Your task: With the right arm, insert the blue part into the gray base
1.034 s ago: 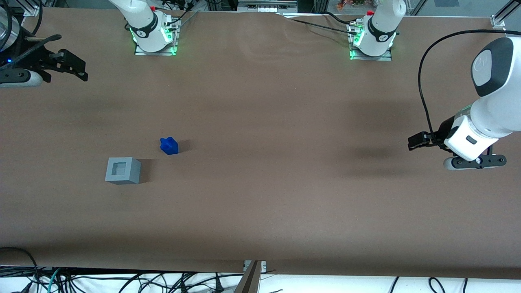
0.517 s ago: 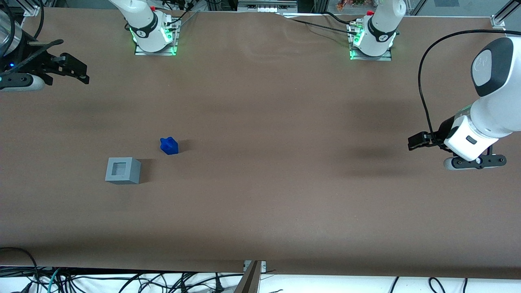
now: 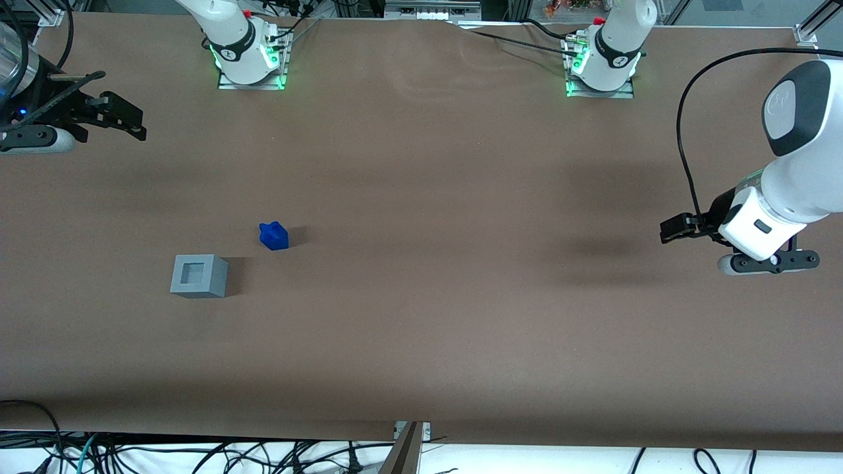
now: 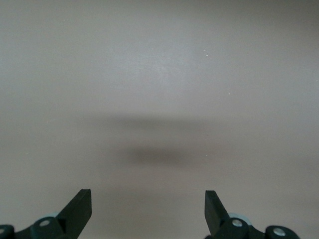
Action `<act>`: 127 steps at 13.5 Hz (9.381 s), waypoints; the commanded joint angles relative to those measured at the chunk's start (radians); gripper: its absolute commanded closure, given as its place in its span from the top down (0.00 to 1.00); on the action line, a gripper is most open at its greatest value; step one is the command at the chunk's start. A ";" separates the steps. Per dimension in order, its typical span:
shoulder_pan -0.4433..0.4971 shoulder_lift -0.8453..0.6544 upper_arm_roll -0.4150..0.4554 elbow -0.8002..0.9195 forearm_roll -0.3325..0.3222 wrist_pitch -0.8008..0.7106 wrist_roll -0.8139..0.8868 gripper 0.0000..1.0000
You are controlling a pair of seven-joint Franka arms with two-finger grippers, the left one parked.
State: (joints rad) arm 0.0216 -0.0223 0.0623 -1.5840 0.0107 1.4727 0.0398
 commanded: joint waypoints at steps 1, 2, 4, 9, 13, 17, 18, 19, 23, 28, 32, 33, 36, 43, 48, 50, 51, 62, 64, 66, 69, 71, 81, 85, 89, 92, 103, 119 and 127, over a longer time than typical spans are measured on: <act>-0.012 -0.008 0.010 -0.010 -0.003 0.018 0.000 1.00; -0.012 -0.008 0.010 -0.014 -0.003 0.024 0.000 1.00; -0.012 -0.010 0.010 -0.017 -0.003 0.024 0.000 1.00; -0.012 -0.015 0.010 -0.033 -0.003 0.037 0.002 1.00; -0.012 -0.016 0.010 -0.034 -0.003 0.037 0.000 1.00; -0.012 -0.016 0.010 -0.036 -0.003 0.037 0.000 1.00; -0.012 -0.016 0.010 -0.036 -0.003 0.037 0.000 1.00; -0.012 -0.016 0.010 -0.037 -0.003 0.038 0.002 1.00; -0.011 -0.027 0.024 -0.152 0.015 0.165 0.012 1.00; -0.011 0.002 0.102 -0.413 0.064 0.547 0.111 1.00; -0.008 0.132 0.134 -0.491 0.064 0.783 0.115 1.00; -0.005 0.162 0.136 -0.507 0.061 0.828 0.117 1.00; 0.015 0.220 0.136 -0.608 0.060 1.038 0.115 0.99; 0.067 0.311 0.129 -0.608 -0.035 1.083 0.195 0.99; 0.067 0.357 0.126 -0.596 -0.123 1.083 0.222 0.99; 0.067 0.380 0.126 -0.594 -0.127 1.083 0.238 0.99; 0.067 0.386 0.126 -0.591 -0.129 1.083 0.236 0.98; 0.055 0.384 0.094 -0.432 -0.150 0.877 0.201 0.18; 0.054 0.387 0.093 -0.281 -0.150 0.683 0.160 0.18; 0.015 0.395 0.091 -0.170 -0.146 0.577 0.091 0.18; -0.049 0.453 0.090 -0.070 -0.143 0.569 -0.021 0.18; -0.089 0.507 0.090 0.005 -0.138 0.539 -0.047 0.18; -0.149 0.556 0.090 0.029 -0.097 0.492 -0.044 0.18; -0.154 0.552 0.090 -0.007 -0.097 0.503 -0.044 0.18; -0.155 0.555 0.090 -0.011 -0.097 0.511 -0.044 0.18; -0.158 0.556 0.090 -0.011 -0.097 0.520 -0.044 0.18; -0.158 0.578 0.091 -0.011 -0.097 0.551 -0.032 0.18; -0.155 0.475 0.099 0.024 -0.097 0.525 -0.037 0.99; -0.155 0.047 0.126 -0.168 -0.017 0.281 -0.005 0.99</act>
State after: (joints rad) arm -0.1255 0.1131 0.1862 -1.6326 -0.0304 1.7326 0.0164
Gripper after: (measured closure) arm 0.004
